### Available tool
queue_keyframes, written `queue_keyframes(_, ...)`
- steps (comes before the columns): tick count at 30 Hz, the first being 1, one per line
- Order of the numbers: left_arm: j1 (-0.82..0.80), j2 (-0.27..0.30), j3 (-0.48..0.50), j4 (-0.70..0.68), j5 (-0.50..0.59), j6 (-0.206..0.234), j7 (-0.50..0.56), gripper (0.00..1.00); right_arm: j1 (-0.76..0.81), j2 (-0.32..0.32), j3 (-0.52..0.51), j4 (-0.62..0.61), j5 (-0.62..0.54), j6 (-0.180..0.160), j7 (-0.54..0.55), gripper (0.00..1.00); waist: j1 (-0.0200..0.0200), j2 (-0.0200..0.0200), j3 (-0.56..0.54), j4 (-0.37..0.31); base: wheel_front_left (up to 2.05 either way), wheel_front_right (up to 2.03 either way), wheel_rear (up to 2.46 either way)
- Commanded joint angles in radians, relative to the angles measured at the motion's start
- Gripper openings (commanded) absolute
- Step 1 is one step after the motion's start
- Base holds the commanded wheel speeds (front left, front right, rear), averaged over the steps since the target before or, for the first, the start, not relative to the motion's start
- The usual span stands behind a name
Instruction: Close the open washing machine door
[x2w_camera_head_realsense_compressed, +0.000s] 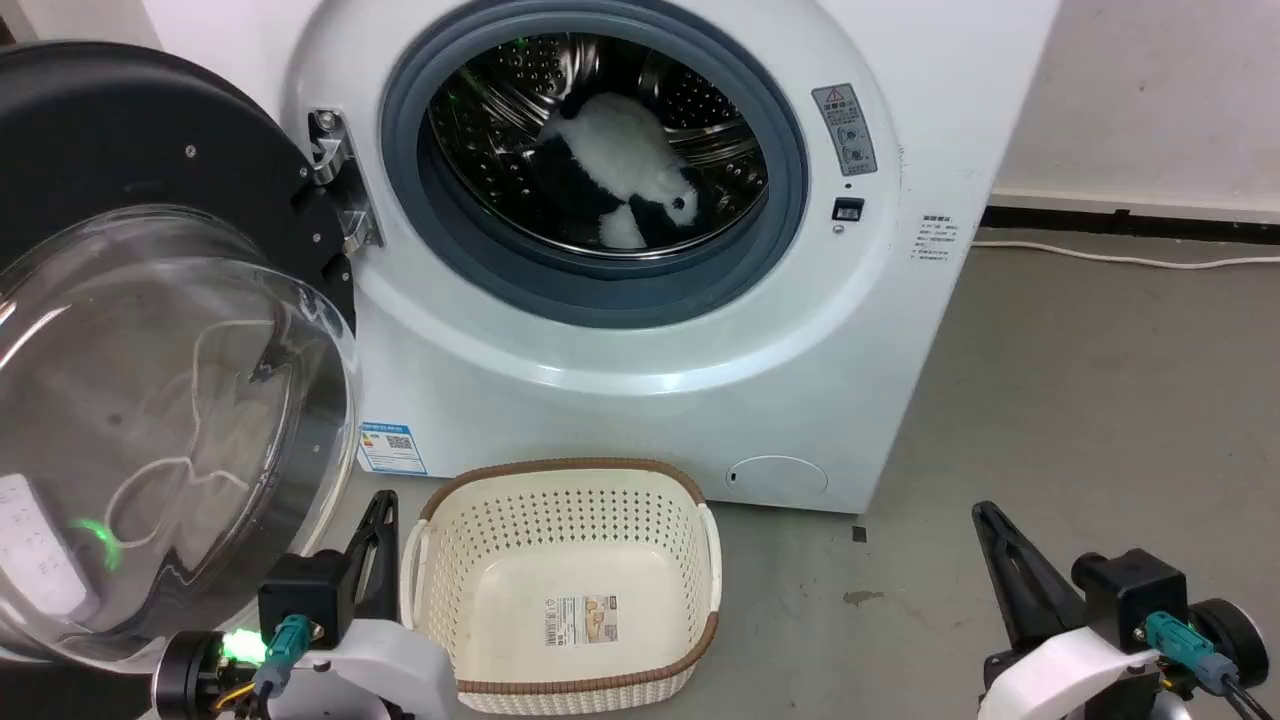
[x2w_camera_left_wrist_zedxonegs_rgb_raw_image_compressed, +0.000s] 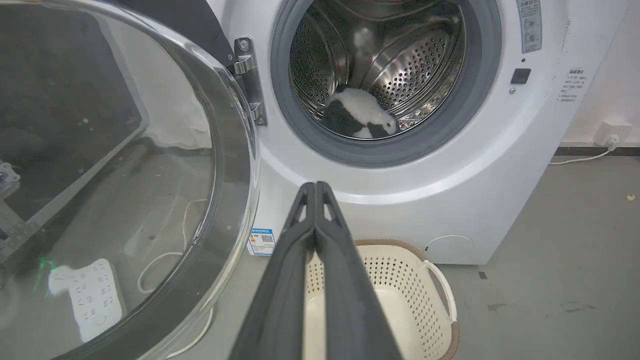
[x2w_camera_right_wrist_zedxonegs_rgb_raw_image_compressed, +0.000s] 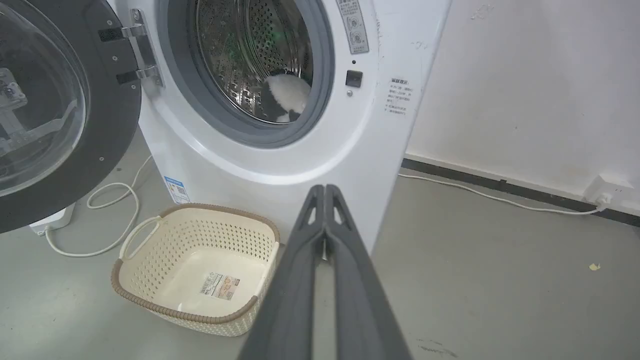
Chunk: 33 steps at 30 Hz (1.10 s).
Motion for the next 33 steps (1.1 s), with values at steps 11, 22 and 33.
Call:
queue_keyframes(11,0.007,0.0,0.002,-0.004,0.002,-0.005,0.0,0.0,-0.014,0.004,0.0,-0.004,-0.008,0.001,0.001,0.0,0.0,0.0,0.0,0.0,0.0,0.0,0.0)
queue_keyframes(22,0.007,0.0,0.002,-0.004,0.002,-0.005,0.0,0.0,-0.014,0.004,0.0,-0.004,-0.008,0.001,0.001,0.0,0.0,0.0,0.0,0.0,0.0,0.0,0.0)
queue_keyframes(33,-0.002,0.0,-0.006,0.0,0.001,0.0,-0.008,1.0,0.002,0.0,-0.003,0.0,0.007,0.0,-0.007,1.0,0.0,0.0,0.0,0.001,0.0,0.0,0.0)
